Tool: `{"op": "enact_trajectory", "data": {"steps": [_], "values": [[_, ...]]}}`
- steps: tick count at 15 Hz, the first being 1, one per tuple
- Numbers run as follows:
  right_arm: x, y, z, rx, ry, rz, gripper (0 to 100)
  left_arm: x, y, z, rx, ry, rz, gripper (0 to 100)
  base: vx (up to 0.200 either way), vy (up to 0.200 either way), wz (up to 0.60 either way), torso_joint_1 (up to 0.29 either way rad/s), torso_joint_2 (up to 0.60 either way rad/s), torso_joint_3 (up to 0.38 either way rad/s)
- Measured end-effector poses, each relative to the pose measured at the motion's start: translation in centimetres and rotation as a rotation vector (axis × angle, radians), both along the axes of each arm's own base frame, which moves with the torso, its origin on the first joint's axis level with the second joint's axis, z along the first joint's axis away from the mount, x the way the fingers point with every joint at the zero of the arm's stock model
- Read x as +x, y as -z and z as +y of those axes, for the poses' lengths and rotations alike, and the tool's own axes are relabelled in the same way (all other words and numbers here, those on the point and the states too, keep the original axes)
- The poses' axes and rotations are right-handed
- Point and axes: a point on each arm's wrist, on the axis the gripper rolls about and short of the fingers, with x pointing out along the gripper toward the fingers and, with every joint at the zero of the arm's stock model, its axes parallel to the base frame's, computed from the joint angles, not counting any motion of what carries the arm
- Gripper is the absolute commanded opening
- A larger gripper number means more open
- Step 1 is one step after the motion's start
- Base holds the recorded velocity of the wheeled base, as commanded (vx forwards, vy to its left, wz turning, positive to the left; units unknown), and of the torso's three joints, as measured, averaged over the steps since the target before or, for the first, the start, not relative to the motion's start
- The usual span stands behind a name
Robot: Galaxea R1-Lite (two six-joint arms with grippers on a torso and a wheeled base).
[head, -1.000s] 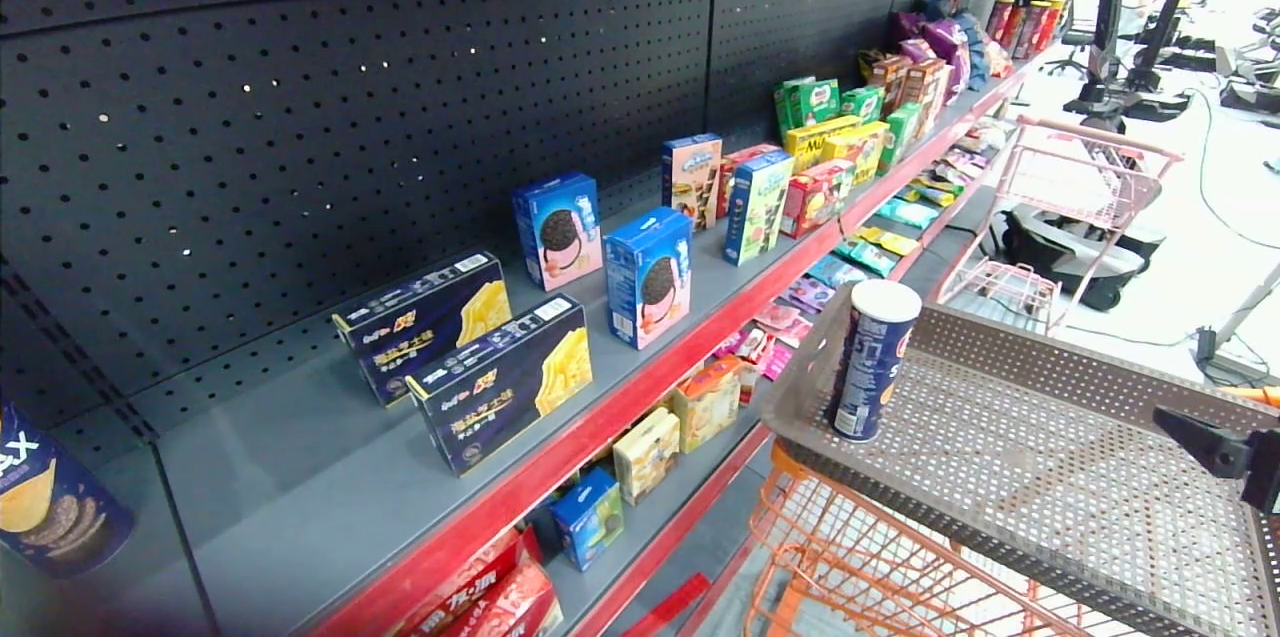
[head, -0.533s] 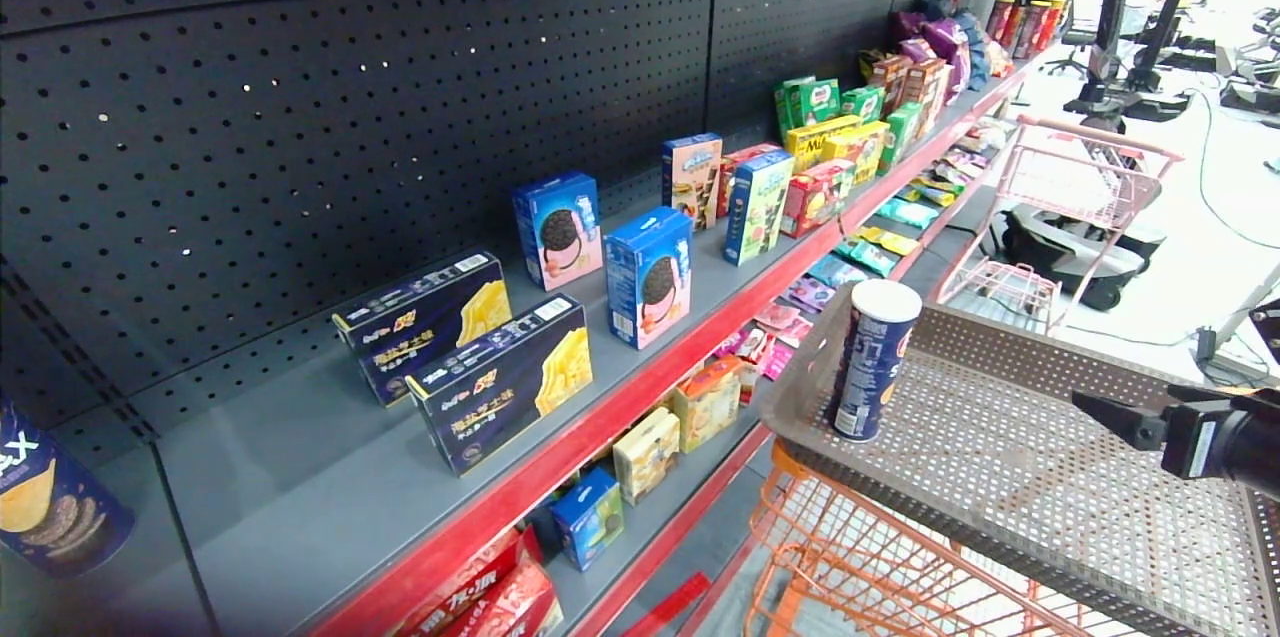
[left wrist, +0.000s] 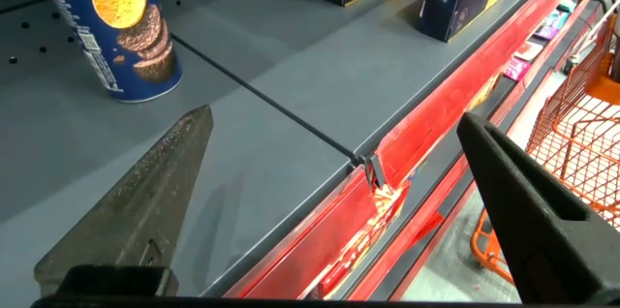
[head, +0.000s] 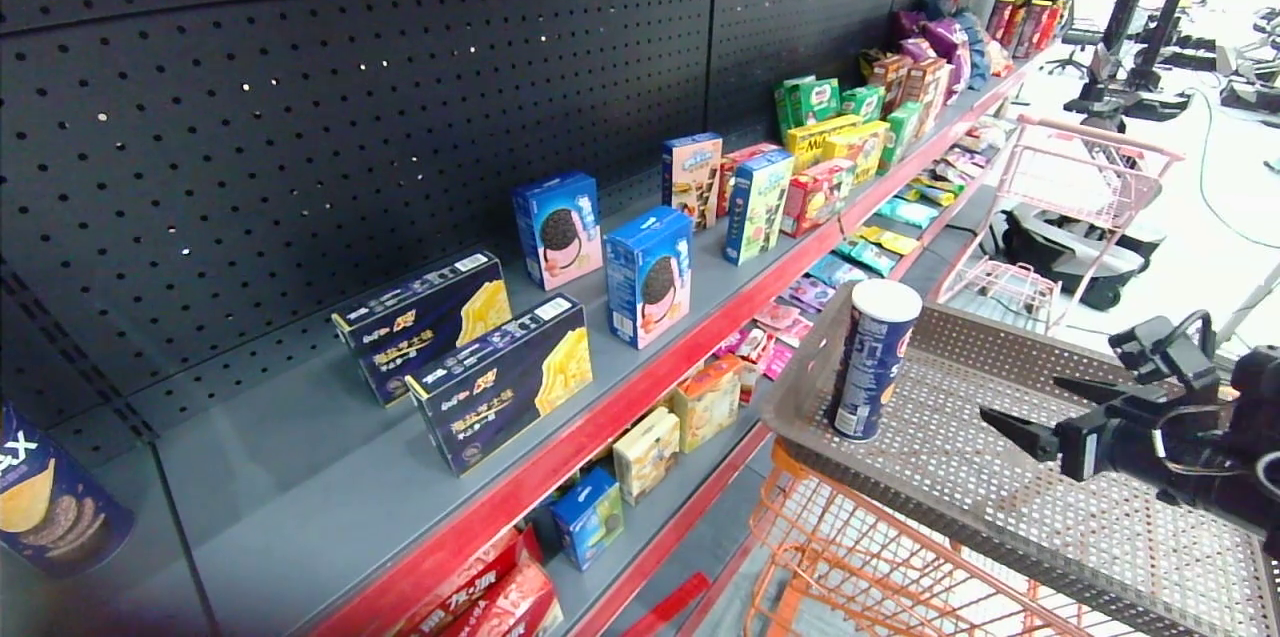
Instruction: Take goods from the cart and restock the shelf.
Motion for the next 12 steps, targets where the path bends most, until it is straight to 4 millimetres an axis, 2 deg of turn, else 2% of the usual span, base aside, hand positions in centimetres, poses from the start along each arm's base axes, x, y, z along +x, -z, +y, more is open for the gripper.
{"op": "enact_trajectory", "data": {"steps": [6, 8, 12], "values": [[7.5, 0.3, 3.9, 0.003, -0.096, -0.091, 100, 0.0, 0.0, 0.0, 0.000, 0.000, 0.000, 100, 0.000, 0.000, 0.00, 0.000, 0.00, 0.000], [8.6, 1.1, 5.2, 0.028, -0.121, -0.084, 100, 0.0, 0.0, 0.0, 0.000, 0.000, 0.000, 100, 0.000, 0.000, 0.00, 0.000, 0.00, 0.000], [9.5, 2.5, 7.2, 0.036, -0.171, -0.087, 100, 0.0, 0.0, 0.0, 0.000, 0.000, 0.000, 100, 0.000, 0.000, 0.00, 0.000, 0.00, 0.000]]}}
